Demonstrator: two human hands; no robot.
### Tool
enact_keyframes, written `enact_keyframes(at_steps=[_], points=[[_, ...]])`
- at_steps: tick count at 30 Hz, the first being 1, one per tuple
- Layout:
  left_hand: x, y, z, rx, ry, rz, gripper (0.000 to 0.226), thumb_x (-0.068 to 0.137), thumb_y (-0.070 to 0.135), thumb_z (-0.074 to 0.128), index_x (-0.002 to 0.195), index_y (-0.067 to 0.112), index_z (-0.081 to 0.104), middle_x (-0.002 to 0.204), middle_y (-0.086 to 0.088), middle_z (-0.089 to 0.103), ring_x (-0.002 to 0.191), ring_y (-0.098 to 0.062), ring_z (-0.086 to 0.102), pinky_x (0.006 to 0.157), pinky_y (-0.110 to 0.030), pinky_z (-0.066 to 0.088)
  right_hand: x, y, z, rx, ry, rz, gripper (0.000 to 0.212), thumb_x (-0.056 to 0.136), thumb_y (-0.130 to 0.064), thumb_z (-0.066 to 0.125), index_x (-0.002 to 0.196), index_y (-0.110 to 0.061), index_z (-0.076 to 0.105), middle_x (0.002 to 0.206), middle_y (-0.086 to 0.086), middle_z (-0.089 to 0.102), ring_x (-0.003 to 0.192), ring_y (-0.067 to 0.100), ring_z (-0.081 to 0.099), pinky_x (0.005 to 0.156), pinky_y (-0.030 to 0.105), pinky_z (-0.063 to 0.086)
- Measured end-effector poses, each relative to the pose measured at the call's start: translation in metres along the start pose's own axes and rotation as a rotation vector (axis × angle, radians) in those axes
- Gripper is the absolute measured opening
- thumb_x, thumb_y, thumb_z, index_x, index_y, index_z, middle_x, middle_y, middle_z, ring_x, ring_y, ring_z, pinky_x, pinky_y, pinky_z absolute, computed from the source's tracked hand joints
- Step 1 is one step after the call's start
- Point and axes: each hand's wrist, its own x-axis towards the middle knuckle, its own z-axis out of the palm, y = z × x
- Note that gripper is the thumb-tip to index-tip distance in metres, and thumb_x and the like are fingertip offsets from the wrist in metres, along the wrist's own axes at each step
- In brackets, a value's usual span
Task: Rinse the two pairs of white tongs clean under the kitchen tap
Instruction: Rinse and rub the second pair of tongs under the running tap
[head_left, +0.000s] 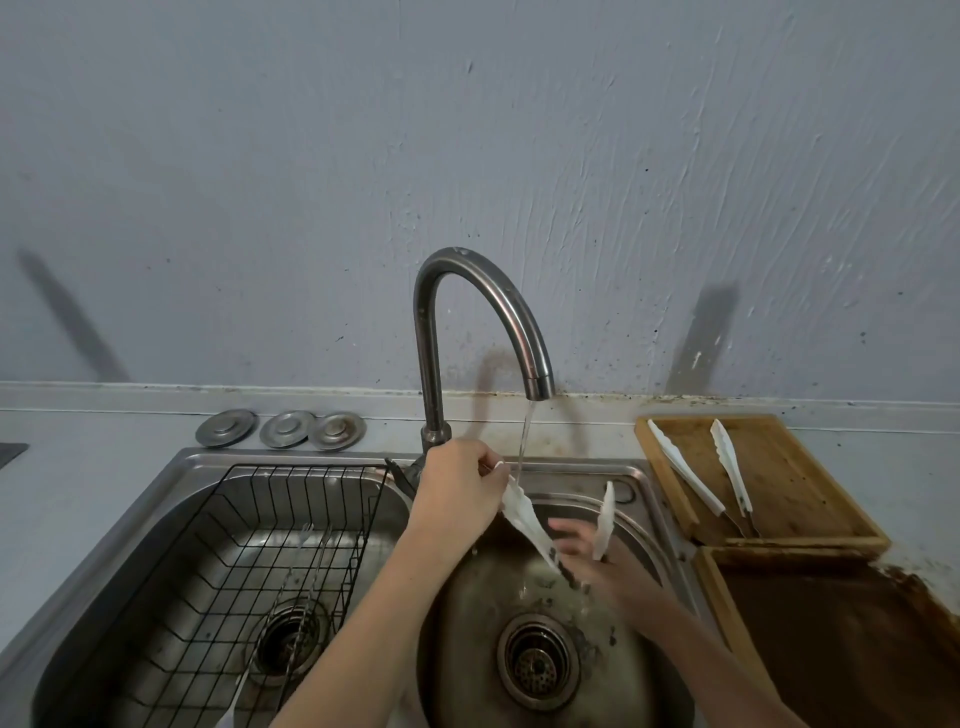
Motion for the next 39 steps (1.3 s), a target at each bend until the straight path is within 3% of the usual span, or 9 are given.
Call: enact_keyframes(at_steps=[3,7,10,13,17,21,27,30,39], points=[[0.007,-0.005,0.001,-0.014,-0.031,-0.04,0.017,0.087,0.018,0.059,0.075,0.012,0.068,0.068,-0.009,0.069,0.063,-0.025,0.07,0.069,-0.042,0.06,-0.006,-0.018,0.012,0.132,-0.173,0.022,0.055,0.084,-0.045,0.061,0.123,-0.008,0.052,0.089,0.014,0.068,0.08,0.024,0.067,0.077,0.038,0.057],[0.01,-0.006,0.003,-0.161,-0.218,0.008,0.03,0.097,0.032,0.042,0.093,0.014,0.067,0.08,-0.01,0.068,0.079,-0.025,0.068,0.082,-0.043,0.057,0.0,-0.024,0.019,0.206,-0.323,-0.015,0.103,0.056,-0.092,0.031,0.1,-0.005,0.062,0.065,0.005,0.054,0.054,0.016,0.054,0.053,0.027,0.052],[0.003,-0.01,0.007,-0.367,-0.458,-0.011,0.024,0.097,0.037,0.035,0.118,0.031,0.047,0.106,0.004,0.06,0.105,-0.015,0.058,0.1,-0.032,0.045,0.0,-0.044,0.028,0.271,-0.262,0.075,0.082,0.075,-0.081,0.017,0.072,-0.008,0.055,0.055,0.003,0.048,0.043,0.016,0.043,0.046,0.027,0.043],[0.001,-0.027,0.012,-0.346,-0.388,0.007,0.038,0.098,0.033,0.037,0.133,0.022,0.04,0.123,-0.002,0.058,0.114,-0.014,0.053,0.106,-0.034,0.04,0.002,-0.054,0.038,0.066,-0.094,0.038,0.071,0.087,-0.067,0.014,0.061,-0.011,0.049,0.045,0.0,0.045,0.033,0.014,0.039,0.041,0.025,0.039],[-0.007,-0.043,0.009,0.006,0.061,0.154,0.034,0.096,0.02,0.046,0.129,0.016,0.051,0.118,0.008,0.056,0.109,-0.006,0.053,0.097,-0.022,0.042,0.002,-0.044,0.04,-0.053,0.045,0.045,0.066,0.093,-0.06,0.017,0.062,-0.012,0.05,0.043,-0.003,0.044,0.032,0.011,0.037,0.04,0.023,0.036],[-0.006,-0.069,-0.005,0.243,0.488,0.094,0.045,0.086,0.012,0.061,0.128,0.009,0.047,0.135,-0.011,0.044,0.129,-0.024,0.04,0.11,-0.036,0.031,-0.003,-0.041,0.04,-0.142,0.094,-0.005,0.062,0.094,-0.056,0.019,0.057,-0.015,0.049,0.039,-0.005,0.043,0.031,0.006,0.036,0.039,0.02,0.036],[0.011,-0.095,-0.005,0.018,0.189,-0.296,0.048,0.088,0.013,0.059,0.127,-0.004,0.037,0.128,-0.023,0.05,0.119,-0.037,0.05,0.097,-0.042,0.042,-0.006,-0.042,0.039,-0.148,0.1,-0.055,0.062,0.094,-0.055,0.021,0.057,-0.015,0.05,0.039,-0.005,0.043,0.033,0.008,0.037,0.042,0.023,0.037],[0.012,-0.098,0.0,0.028,0.145,-0.294,0.021,0.091,0.015,0.051,0.105,0.003,0.04,0.112,-0.022,0.057,0.101,-0.039,0.058,0.077,-0.039,0.045,-0.008,-0.042,0.037,-0.118,0.104,-0.065,0.062,0.09,-0.058,0.022,0.058,-0.013,0.051,0.042,-0.004,0.044,0.033,0.008,0.038,0.04,0.021,0.036],[0.039,-0.091,0.004,0.234,0.212,-0.321,0.018,0.094,0.019,0.04,0.108,0.009,0.035,0.102,-0.018,0.064,0.09,-0.037,0.062,0.074,-0.041,0.045,-0.004,-0.029,0.021,-0.096,0.082,0.054,0.067,0.086,-0.063,0.019,0.065,-0.01,0.053,0.048,-0.001,0.049,0.035,0.01,0.044,0.041,0.023,0.041]])
